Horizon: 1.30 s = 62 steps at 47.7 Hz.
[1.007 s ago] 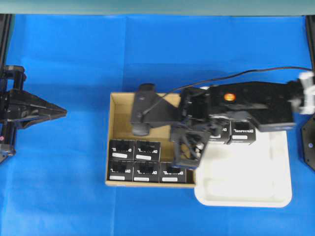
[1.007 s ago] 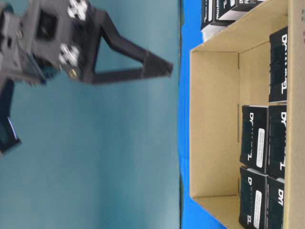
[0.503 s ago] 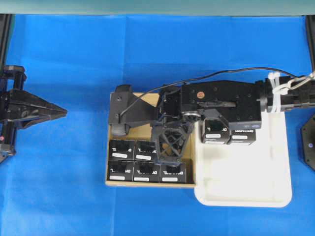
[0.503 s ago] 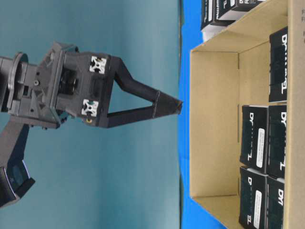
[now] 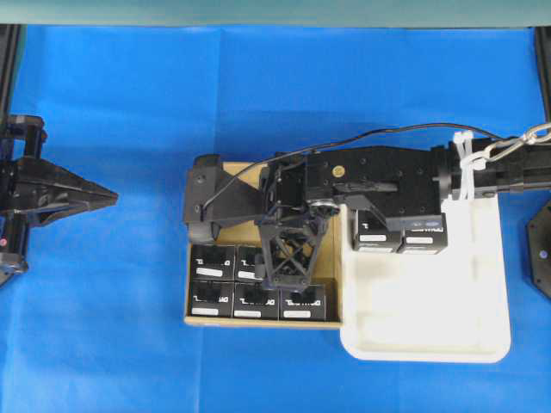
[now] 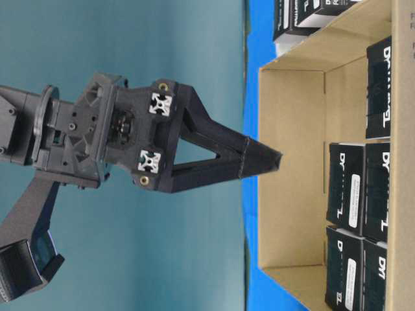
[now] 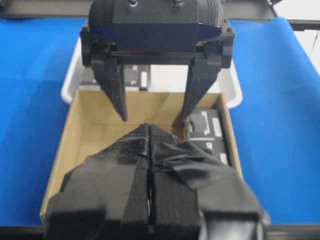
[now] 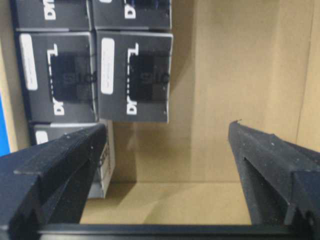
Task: Pick the box from inside the cardboard box.
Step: 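Lower the open right gripper onto the top-right black package in the cardboard box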
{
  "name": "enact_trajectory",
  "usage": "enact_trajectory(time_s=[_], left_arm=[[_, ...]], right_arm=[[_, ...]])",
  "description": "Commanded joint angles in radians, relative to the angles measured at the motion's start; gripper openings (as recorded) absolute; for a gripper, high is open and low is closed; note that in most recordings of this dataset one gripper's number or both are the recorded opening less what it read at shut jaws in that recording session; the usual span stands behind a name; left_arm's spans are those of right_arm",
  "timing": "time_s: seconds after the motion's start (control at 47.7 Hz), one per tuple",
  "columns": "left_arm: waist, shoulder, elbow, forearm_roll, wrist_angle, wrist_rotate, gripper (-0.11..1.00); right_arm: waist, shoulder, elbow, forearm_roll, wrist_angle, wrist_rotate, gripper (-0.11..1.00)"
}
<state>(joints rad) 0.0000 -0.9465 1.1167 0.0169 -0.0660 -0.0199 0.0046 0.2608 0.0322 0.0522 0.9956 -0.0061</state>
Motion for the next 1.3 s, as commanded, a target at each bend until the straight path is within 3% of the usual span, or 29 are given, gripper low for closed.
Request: enact_trajectory(time_s=[0.0,1.279], left_arm=[[-0.005,0.005,-0.028,0.002,-0.005,-0.002,-0.06],[-0.015,0.006,-0.028,0.002,0.015,-0.025,-0.06]], right_arm=[[0.005,0.011,-0.009,0.000,-0.018,-0.002,0.99],[0.014,0.135,0.000,-0.002,-0.109,-0.009,0.99]])
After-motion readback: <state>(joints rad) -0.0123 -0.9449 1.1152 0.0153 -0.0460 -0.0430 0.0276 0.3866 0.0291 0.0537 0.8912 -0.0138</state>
